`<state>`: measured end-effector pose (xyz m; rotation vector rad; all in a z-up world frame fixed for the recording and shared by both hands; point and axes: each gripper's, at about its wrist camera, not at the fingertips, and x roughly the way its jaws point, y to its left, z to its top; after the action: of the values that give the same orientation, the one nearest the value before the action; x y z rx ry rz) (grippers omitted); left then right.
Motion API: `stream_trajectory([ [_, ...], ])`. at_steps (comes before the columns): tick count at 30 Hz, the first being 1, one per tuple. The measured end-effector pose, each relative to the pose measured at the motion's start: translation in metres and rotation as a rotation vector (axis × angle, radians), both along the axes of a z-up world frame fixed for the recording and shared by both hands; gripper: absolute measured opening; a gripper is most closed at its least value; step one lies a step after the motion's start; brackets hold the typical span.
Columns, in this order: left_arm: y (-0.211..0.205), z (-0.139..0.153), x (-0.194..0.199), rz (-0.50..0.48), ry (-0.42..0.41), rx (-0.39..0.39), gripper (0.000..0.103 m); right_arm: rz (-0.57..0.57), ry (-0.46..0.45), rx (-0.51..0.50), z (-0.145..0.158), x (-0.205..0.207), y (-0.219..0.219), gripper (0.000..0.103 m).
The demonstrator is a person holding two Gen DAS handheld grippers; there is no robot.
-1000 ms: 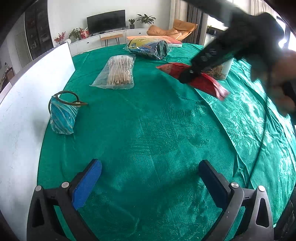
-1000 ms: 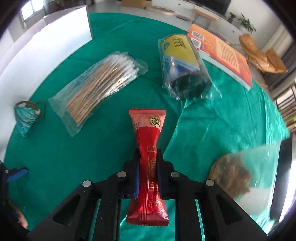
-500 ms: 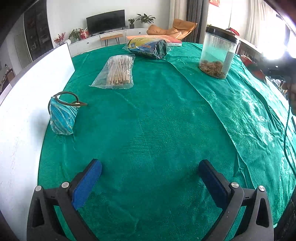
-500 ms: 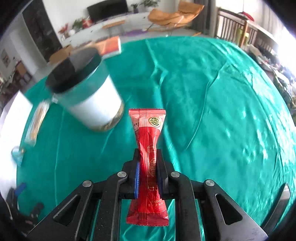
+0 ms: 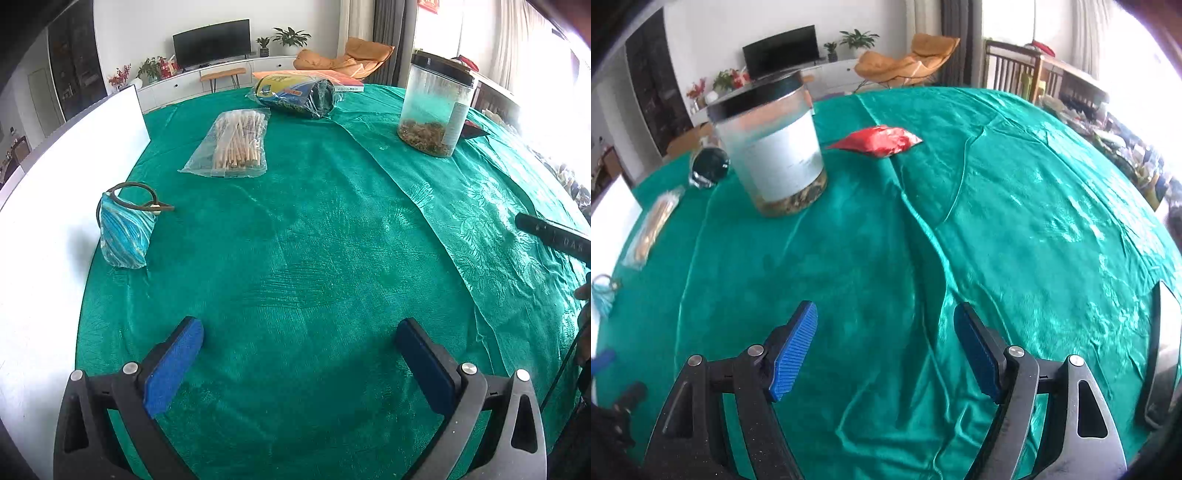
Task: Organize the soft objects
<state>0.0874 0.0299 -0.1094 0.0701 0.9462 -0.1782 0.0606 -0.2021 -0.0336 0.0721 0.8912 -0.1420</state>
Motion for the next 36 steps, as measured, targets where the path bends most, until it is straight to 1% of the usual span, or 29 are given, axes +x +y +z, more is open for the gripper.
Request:
stream_trajectory([
  [2, 0.000, 0.000, 0.000, 0.000, 0.000, 0.000, 0.103, 0.008, 0.024, -0.009, -0.005, -0.002, 0.002, 0.080],
  [3, 0.000, 0.000, 0.000, 0.001, 0.000, 0.000, 0.103, 0.011, 0.026, -0.016, -0.005, 0.000, 0.001, 0.079],
  [4, 0.000, 0.000, 0.000, 0.001, 0.000, 0.000, 0.103, 0.006, 0.025, -0.012, -0.007, 0.000, -0.001, 0.082],
  [6, 0.000, 0.000, 0.000, 0.001, 0.000, 0.001, 0.103, -0.001, 0.026, 0.004, -0.007, 0.001, -0.005, 0.084],
  [14, 0.000, 0.000, 0.001, 0.005, 0.008, 0.006, 0.103, 0.012, 0.031, 0.005, -0.009, -0.004, 0.002, 0.089],
  [15, 0.000, 0.000, 0.003, 0.008, 0.029, 0.009, 0.103, 0.013, 0.031, 0.005, -0.009, -0.004, 0.002, 0.089],
  [16, -0.002, 0.002, 0.009, 0.007, 0.077, 0.016, 0.103, 0.012, 0.031, 0.004, -0.009, -0.004, 0.002, 0.089],
  [17, -0.003, 0.004, 0.017, -0.003, 0.135, 0.015, 0.103, 0.012, 0.031, 0.005, -0.009, -0.004, 0.003, 0.089],
  [18, -0.004, 0.009, 0.028, -0.018, 0.181, -0.012, 0.103, 0.012, 0.031, 0.005, -0.009, -0.004, 0.003, 0.089],
  [19, -0.002, 0.018, 0.038, -0.018, 0.194, -0.053, 0.103, 0.012, 0.031, 0.004, -0.009, -0.004, 0.003, 0.089],
  [21, 0.006, 0.046, 0.063, 0.022, 0.153, -0.110, 0.103, 0.012, 0.031, 0.004, -0.009, -0.004, 0.003, 0.089],
  [23, 0.016, 0.071, 0.094, 0.055, 0.117, -0.125, 0.103, 0.011, 0.031, 0.004, -0.009, -0.004, 0.003, 0.089],
  [24, 0.019, 0.078, 0.112, 0.068, 0.114, -0.117, 0.103, 0.011, 0.031, 0.004, -0.009, -0.004, 0.003, 0.089],
  [26, 0.023, 0.084, 0.148, 0.090, 0.108, -0.066, 0.103, 0.011, 0.030, 0.004, -0.009, -0.004, 0.003, 0.089],
  [28, 0.022, 0.075, 0.180, 0.106, 0.133, 0.012, 0.103, 0.012, 0.031, 0.004, -0.009, -0.004, 0.003, 0.089],
  [31, 0.021, 0.047, 0.210, 0.112, 0.192, 0.063, 0.103, 0.012, 0.031, 0.005, -0.010, -0.003, 0.002, 0.090],
  [34, 0.023, 0.017, 0.222, 0.140, 0.257, 0.101, 0.103, 0.017, 0.030, 0.006, -0.009, -0.003, 0.002, 0.090],
  [36, 0.026, 0.005, 0.222, 0.160, 0.277, 0.102, 0.103, 0.008, 0.020, 0.042, -0.005, -0.005, -0.006, 0.088],
])
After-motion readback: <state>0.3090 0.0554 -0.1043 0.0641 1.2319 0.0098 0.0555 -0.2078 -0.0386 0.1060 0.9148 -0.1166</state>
